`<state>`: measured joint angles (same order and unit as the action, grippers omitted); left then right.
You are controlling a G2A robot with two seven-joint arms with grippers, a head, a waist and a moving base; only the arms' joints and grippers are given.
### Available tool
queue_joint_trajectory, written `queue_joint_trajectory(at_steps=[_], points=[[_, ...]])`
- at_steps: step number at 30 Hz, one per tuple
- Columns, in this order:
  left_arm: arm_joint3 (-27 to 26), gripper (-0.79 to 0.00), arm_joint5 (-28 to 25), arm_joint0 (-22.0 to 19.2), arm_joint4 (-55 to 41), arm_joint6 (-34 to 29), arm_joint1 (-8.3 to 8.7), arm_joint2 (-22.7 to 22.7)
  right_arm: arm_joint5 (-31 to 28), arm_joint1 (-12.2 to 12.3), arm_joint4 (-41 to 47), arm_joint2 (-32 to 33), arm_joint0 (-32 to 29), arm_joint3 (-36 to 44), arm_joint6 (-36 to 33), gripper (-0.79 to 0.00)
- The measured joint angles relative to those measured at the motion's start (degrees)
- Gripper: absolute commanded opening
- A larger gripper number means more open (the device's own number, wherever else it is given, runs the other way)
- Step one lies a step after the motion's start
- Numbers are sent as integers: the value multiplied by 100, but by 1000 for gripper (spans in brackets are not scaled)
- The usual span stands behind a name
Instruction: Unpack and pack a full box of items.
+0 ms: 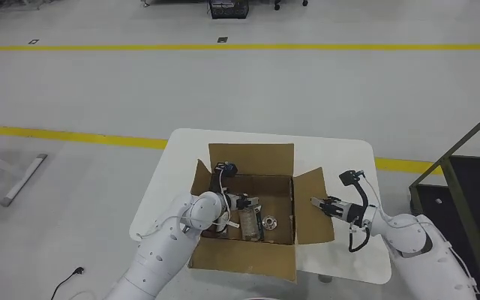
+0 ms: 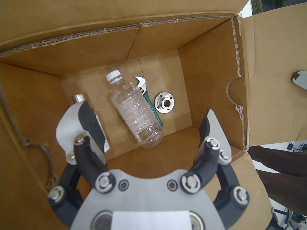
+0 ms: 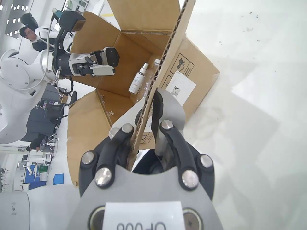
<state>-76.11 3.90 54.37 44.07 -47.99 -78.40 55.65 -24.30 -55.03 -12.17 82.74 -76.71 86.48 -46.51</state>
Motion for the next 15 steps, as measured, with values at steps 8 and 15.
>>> queue_joint_trajectory(at_steps=[8,15], points=[[0,0,0,0,0,0,0,0,-12,51,235,343,-320,39,144,-785],[0,0,0,0,0,0,0,0,4,107,397,707,-557,30,159,-785]])
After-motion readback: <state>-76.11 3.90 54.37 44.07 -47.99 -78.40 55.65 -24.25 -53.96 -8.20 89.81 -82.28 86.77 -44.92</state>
